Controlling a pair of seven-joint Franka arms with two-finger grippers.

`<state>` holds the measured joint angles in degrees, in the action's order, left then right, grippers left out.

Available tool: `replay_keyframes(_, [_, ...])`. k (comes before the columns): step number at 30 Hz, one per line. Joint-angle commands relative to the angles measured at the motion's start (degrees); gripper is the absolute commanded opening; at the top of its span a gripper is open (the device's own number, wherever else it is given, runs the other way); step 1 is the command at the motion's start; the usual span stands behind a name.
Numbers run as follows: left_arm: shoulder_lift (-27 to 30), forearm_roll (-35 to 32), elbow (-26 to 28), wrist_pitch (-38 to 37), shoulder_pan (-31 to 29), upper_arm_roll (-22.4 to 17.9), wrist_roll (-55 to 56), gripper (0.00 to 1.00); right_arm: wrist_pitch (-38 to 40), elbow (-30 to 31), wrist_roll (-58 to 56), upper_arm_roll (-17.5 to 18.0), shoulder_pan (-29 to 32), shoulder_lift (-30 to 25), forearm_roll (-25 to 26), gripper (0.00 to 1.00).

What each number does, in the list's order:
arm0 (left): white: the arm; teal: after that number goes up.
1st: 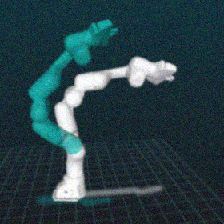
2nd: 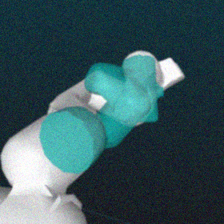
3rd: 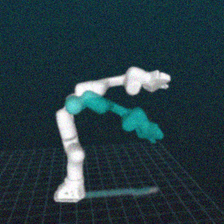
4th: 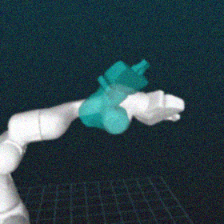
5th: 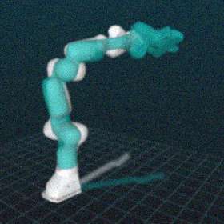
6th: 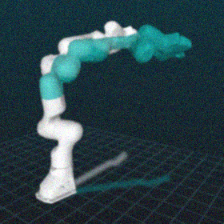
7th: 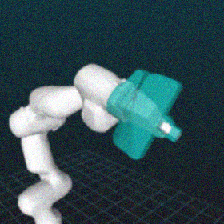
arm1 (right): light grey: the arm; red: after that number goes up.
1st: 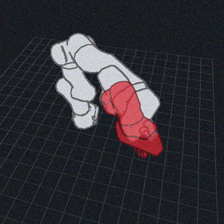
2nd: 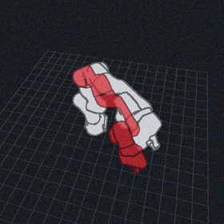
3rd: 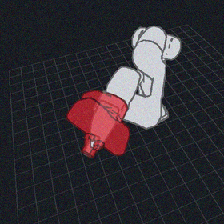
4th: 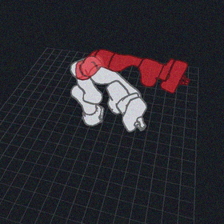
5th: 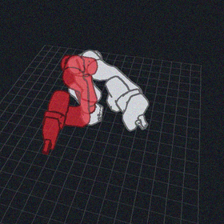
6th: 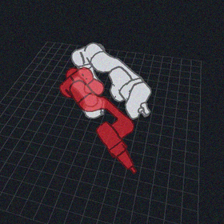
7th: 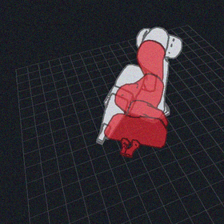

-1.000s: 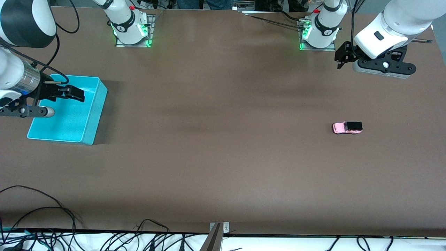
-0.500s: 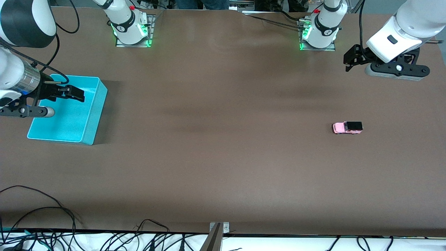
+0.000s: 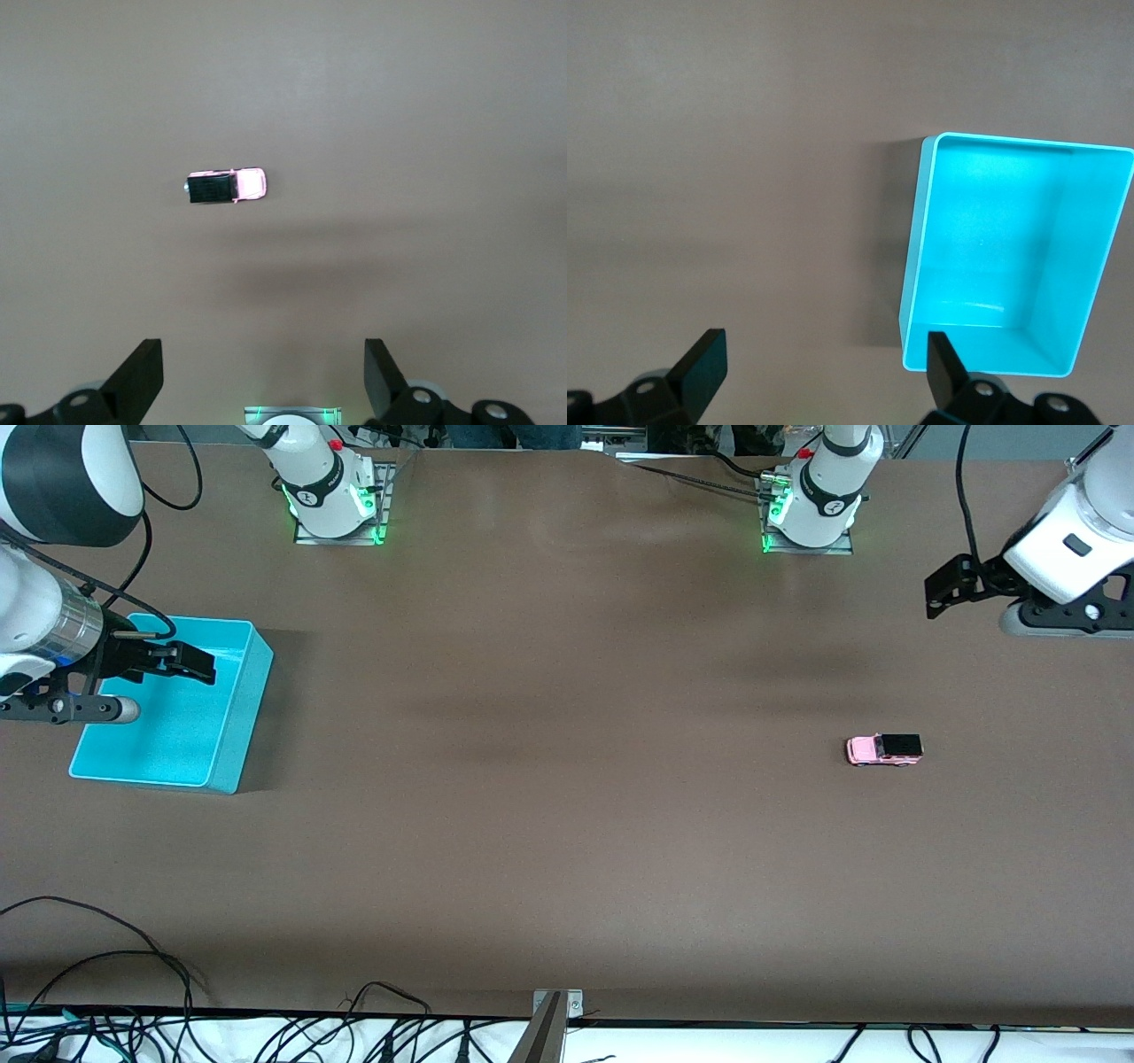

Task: Wind and store pink jeep toy

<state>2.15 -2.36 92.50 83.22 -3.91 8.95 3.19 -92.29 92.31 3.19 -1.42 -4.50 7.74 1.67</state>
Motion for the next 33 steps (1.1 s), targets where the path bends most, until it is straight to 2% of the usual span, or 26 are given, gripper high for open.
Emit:
replay_keyframes(1, [-1.71,1.65,-1.01,-0.16,-2.94,0.54,-0.73,1.0,0.36,-0.55,-0.46,0.01,0.1,0.08,-0.88,1.0])
replay_keyframes(11, [-1.88,1.92,-0.83,-0.16,-6.28,0.54,-0.73,1.0,0.45,-0.55,-0.64,0.01,0.19,0.08,-0.88,1.0])
replay_keyframes(33, [-1.88,1.83,-0.83,-0.34,-6.46,0.54,-0.73,1.0,0.36,-0.55,-0.64,0.01,0.19,0.08,-0.88,1.0])
